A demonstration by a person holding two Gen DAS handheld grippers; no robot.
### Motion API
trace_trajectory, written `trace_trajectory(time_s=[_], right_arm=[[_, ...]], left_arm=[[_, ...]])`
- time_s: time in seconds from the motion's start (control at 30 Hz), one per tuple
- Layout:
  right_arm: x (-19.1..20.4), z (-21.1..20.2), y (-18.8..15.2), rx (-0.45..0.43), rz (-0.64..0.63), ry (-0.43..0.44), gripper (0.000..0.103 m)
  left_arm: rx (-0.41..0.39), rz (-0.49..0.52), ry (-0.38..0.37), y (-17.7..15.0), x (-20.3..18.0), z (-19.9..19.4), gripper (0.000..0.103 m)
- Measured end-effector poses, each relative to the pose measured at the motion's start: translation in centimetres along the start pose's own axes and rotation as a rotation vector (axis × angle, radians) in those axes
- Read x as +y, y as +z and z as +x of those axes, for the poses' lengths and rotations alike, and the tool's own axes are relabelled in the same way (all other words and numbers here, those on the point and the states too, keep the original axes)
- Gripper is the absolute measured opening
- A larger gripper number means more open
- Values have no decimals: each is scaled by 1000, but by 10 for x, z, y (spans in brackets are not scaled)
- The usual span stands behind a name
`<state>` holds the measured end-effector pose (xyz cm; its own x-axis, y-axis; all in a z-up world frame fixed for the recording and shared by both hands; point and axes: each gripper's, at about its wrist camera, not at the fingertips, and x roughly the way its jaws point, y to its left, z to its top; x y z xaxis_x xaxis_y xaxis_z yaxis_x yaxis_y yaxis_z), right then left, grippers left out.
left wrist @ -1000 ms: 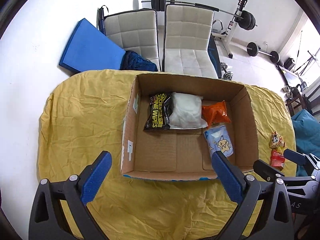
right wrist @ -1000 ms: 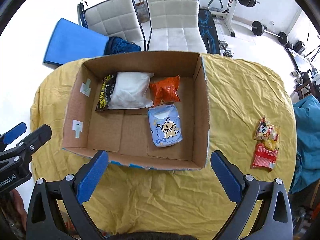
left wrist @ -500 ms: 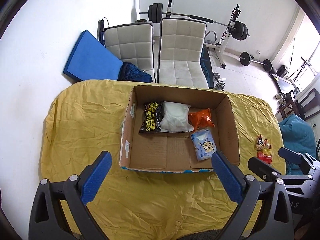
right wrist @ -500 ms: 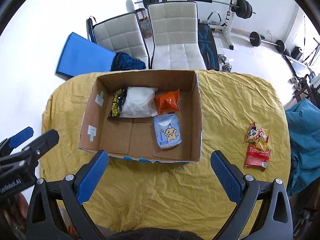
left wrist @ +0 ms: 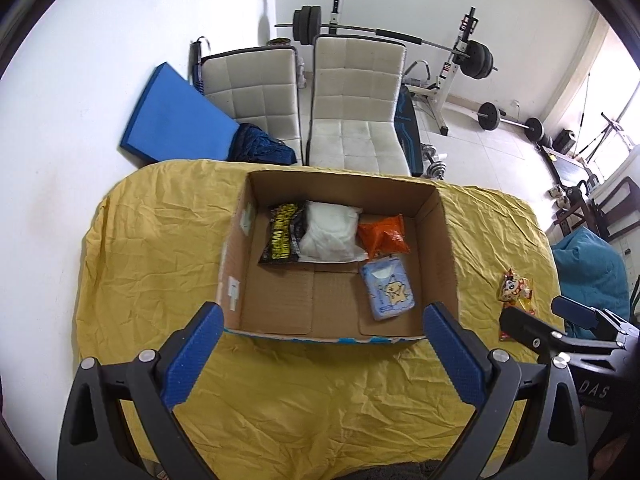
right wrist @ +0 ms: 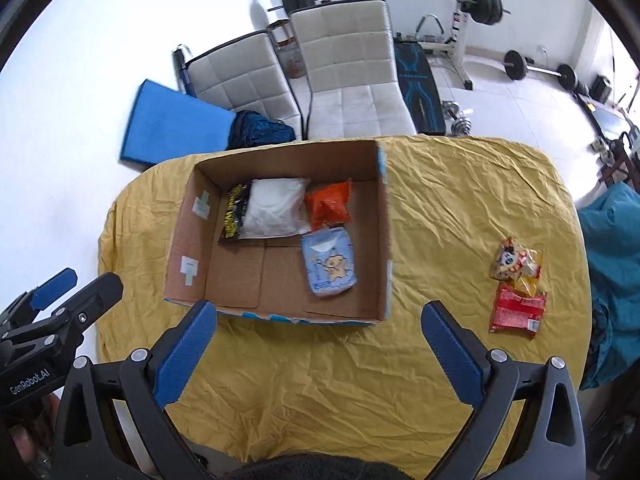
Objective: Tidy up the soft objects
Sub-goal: 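Lift both grippers out of the box and move toward the snack packs, then grasp the red snack bag with the right gripper while the left approaches the yellow panda bag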
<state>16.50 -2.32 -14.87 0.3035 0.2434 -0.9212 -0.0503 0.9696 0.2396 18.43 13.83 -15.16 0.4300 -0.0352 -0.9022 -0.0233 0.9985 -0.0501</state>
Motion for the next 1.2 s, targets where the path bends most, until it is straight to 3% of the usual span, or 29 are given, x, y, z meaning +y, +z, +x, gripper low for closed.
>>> trace_trajectory(time_s=[0.13,0.27,0.5,0.57,0.67,0.8,0.93,1.03,1.2], right_arm=[[-64,-1,-2,17,83,-25,103],[-143,13,-13,95,134,-49,103],[-270,98,-41,298,-89,-201,103],[-291,127,-50,345,-191,-189,101],[-307,163,-61,413,-315,-178,91],[-314,204,-75,491,-440,-148,91],[-315,231,-88,505,-556,-203,84],[-324,228,-88,458,-533,-220,59],[-360,205,-92,436,-370,-208,53]], left_arm=[[33,58,-32,0,-49,17,102],[80,156,-44,-4,-109,47,102],[203,295,-40,-25,-206,118,102],[232,317,-17,-31,-225,137,102],[278,329,22,-37,-247,168,102],[320,322,55,-40,-263,194,102],[332,337,80,-41,-275,205,102],[335,342,88,-39,-281,209,102],[351,342,68,-35,-298,218,102]])
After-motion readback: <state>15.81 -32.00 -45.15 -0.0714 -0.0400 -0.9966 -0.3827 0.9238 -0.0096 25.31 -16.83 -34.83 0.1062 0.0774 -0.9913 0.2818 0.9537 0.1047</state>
